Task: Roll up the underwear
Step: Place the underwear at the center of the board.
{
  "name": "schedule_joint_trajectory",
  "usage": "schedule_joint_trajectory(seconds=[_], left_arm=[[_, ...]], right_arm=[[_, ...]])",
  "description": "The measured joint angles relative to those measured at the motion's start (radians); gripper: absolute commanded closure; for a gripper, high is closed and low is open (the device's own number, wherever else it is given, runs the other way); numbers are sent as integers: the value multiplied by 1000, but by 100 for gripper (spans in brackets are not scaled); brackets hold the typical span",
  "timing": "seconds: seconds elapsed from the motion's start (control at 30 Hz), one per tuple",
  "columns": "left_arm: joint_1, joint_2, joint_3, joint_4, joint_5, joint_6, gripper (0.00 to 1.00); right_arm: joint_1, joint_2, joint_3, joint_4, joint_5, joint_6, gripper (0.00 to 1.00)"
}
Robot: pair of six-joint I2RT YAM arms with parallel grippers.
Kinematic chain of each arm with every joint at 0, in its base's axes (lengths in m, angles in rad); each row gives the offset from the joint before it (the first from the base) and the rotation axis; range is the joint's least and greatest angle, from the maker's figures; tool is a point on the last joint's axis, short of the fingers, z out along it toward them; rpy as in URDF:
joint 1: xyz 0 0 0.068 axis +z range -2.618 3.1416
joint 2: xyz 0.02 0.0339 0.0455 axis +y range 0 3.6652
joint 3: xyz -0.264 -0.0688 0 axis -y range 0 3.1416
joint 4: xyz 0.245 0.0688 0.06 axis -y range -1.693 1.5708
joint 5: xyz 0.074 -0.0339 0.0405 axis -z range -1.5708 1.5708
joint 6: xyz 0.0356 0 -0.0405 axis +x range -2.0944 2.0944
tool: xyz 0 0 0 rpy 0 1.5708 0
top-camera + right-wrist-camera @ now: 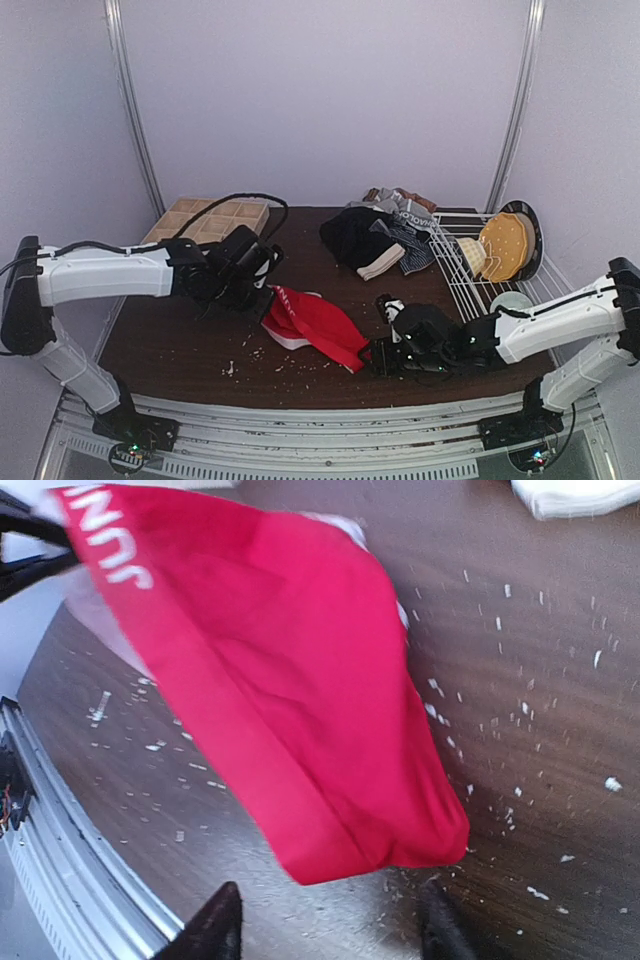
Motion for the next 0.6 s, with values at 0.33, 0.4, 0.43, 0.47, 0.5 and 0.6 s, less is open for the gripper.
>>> schedule_joint_trajectory(seconds=[0.33, 0.4, 0.43, 0.47, 0.5, 0.6], left_arm=[[0, 13, 52, 10, 117, 2, 100], [0, 5, 53, 9, 138, 2, 100], [0, 0, 54, 8, 145, 2, 100], [0, -3, 57, 9, 152, 2, 100], [0, -5, 60, 9, 156, 2, 100], [0, -12, 69, 9, 163, 2, 100]], right_arm=[[72, 46, 250, -154, 89, -201, 30], [77, 123, 311, -145, 85, -234, 29], [79, 159, 332, -136, 84, -249, 28], [80, 192, 349, -129, 82, -257, 28], [80, 218, 362, -124, 81, -267, 28], [82, 304, 402, -102, 77, -291, 28]])
